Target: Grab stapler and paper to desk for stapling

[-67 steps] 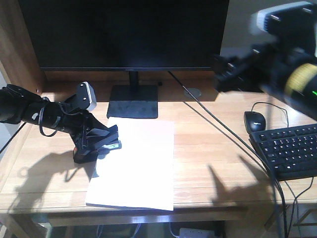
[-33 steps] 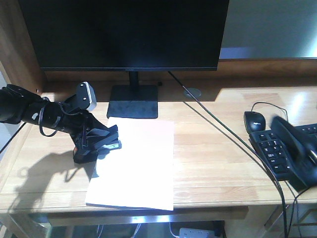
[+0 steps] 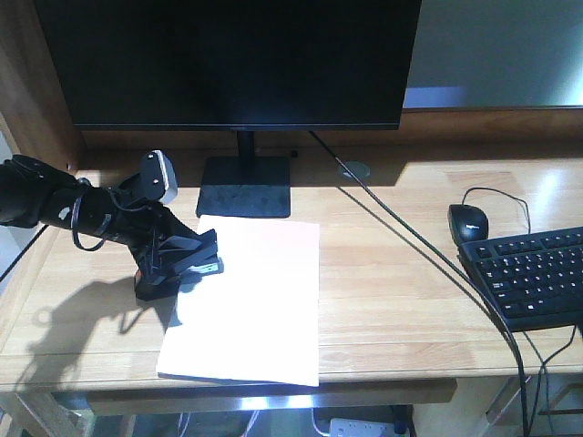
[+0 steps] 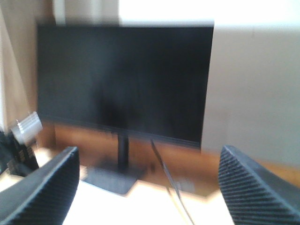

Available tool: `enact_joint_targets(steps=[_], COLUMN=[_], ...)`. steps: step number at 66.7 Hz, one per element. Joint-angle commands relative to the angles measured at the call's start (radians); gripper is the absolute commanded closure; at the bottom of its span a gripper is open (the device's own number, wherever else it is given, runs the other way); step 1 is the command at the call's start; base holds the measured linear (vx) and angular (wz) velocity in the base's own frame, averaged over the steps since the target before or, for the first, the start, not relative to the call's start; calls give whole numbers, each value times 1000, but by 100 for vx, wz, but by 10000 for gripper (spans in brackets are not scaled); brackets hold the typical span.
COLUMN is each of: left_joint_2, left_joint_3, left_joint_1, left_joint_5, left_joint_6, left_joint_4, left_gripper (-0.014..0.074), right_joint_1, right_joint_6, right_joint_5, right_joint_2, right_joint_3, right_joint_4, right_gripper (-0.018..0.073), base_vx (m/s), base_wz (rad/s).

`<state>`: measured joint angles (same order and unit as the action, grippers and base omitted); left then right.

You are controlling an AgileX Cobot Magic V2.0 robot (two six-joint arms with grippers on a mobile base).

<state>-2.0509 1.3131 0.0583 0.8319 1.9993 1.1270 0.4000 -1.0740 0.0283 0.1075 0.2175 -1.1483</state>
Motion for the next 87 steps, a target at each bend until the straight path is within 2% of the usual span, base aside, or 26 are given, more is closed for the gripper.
enact_joint_targets(steps=[1,87], left_joint_2=[53,53], left_joint_3=[27,27], left_joint_1=[3,3], left_joint_5=[29,33], left_joint_6=[-10,-10], left_joint_4=[48,48], left_gripper=[603,603], right_joint_1=[0,0], right_joint_6=[-4,-4], right_joint_5=[-37,-37], right_joint_2=[-5,-5], right_joint_3=[26,26], right_joint_4=[-4,-5], right_gripper=[-8,-8], base_vx=[0,0], base_wz=[0,0])
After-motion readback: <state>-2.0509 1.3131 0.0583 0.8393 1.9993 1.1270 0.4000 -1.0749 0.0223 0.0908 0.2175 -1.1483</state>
